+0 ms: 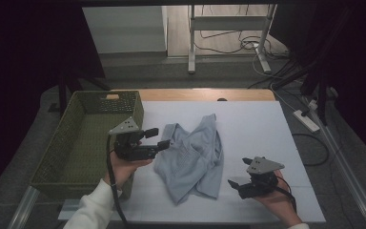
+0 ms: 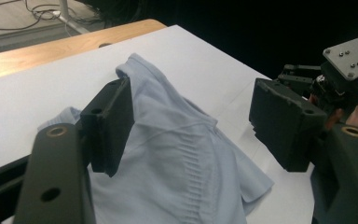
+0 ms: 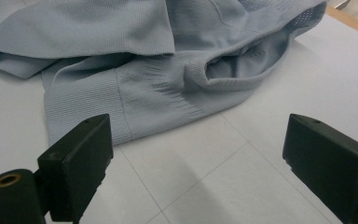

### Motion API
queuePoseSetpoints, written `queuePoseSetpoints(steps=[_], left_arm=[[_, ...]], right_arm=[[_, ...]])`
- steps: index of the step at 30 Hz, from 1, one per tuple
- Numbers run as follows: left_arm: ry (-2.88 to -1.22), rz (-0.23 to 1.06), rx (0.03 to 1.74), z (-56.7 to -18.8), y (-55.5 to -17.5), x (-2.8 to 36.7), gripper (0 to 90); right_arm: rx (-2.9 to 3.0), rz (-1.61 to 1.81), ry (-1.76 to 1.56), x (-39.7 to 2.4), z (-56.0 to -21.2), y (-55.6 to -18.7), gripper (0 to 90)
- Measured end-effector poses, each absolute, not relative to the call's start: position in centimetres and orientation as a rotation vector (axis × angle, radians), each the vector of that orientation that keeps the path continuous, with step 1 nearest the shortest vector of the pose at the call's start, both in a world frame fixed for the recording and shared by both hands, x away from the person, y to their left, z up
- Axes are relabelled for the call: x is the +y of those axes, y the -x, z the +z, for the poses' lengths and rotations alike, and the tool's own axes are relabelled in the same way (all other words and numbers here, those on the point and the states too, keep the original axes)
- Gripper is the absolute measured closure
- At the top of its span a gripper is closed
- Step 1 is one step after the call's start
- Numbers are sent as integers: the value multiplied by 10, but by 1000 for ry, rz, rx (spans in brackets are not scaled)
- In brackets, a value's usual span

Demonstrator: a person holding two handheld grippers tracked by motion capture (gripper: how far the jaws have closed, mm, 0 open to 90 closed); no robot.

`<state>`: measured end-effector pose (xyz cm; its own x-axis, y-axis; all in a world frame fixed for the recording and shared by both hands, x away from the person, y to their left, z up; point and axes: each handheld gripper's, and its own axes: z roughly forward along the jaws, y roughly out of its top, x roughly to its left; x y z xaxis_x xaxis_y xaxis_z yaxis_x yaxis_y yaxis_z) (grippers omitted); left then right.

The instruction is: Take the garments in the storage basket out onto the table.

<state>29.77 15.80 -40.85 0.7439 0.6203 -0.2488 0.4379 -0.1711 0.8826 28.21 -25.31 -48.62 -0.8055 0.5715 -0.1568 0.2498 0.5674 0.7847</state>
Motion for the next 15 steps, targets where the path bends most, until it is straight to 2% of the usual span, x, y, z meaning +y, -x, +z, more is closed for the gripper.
queuePoseSetpoints(steps=[15], left_arm=[[-1839,228,851,-413,-285,168,310]], right_arm=[[2409,1129,-662,-252,-485,-282,88]])
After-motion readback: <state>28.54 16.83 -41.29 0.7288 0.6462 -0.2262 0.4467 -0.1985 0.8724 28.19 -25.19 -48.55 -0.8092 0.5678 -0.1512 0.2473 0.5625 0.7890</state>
